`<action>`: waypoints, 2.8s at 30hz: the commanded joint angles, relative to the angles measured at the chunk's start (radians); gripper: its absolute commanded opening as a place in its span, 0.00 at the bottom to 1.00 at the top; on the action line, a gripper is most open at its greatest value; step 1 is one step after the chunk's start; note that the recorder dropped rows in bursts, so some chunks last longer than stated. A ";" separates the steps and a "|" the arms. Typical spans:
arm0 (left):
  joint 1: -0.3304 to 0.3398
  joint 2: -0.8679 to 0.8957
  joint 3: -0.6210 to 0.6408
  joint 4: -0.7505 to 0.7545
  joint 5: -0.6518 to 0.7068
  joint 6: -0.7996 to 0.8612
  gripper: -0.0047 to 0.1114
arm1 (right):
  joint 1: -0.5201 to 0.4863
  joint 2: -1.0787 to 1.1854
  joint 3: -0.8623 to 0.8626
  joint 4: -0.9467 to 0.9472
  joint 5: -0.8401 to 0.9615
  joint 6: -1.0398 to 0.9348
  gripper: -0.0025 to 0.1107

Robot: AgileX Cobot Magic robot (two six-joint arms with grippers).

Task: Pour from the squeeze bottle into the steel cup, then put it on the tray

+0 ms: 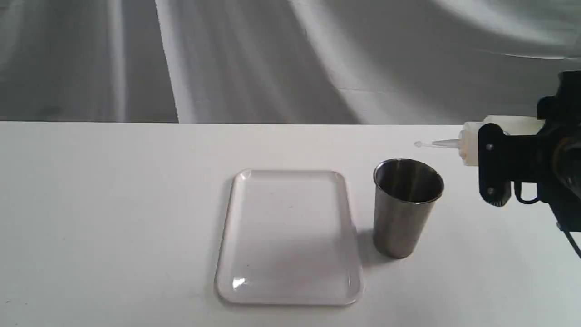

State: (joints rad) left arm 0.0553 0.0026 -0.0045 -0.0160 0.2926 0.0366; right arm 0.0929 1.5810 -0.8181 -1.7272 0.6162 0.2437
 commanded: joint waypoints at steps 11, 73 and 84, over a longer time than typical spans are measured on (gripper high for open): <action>-0.008 -0.003 0.004 -0.003 -0.009 -0.003 0.11 | 0.000 -0.006 -0.010 -0.017 0.035 -0.111 0.02; -0.008 -0.003 0.004 -0.003 -0.009 -0.004 0.11 | 0.027 0.032 -0.126 -0.017 -0.002 -0.398 0.02; -0.008 -0.003 0.004 -0.003 -0.009 -0.002 0.11 | 0.027 0.032 -0.126 -0.017 -0.004 -0.421 0.02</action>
State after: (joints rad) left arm 0.0553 0.0026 -0.0045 -0.0160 0.2926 0.0366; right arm 0.1189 1.6204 -0.9365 -1.7297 0.6074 -0.1756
